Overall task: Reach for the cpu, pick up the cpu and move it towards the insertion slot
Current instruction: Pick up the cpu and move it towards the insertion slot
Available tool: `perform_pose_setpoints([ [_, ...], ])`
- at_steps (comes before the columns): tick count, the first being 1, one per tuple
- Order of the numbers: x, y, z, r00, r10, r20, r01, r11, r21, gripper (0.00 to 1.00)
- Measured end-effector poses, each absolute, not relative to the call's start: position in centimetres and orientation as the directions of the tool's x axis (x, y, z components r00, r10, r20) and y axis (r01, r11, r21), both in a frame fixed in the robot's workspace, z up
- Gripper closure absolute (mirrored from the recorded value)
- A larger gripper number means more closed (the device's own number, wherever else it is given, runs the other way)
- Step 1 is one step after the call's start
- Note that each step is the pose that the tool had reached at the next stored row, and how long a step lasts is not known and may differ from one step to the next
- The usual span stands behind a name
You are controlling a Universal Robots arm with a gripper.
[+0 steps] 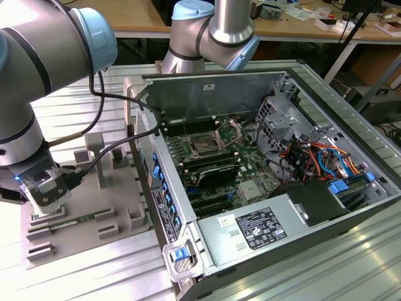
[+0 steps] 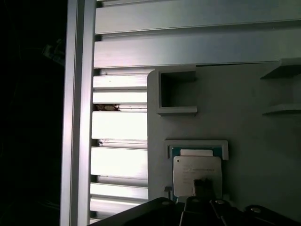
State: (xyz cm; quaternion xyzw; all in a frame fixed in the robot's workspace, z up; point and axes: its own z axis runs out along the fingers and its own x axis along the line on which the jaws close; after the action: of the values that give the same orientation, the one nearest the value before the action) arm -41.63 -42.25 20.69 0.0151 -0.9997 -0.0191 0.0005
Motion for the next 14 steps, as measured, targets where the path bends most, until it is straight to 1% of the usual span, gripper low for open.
perform_pose_setpoints([
  [14, -42.16, -42.0, 20.43, -0.999, -0.042, 0.001, -0.042, 0.998, 0.038, 0.89],
])
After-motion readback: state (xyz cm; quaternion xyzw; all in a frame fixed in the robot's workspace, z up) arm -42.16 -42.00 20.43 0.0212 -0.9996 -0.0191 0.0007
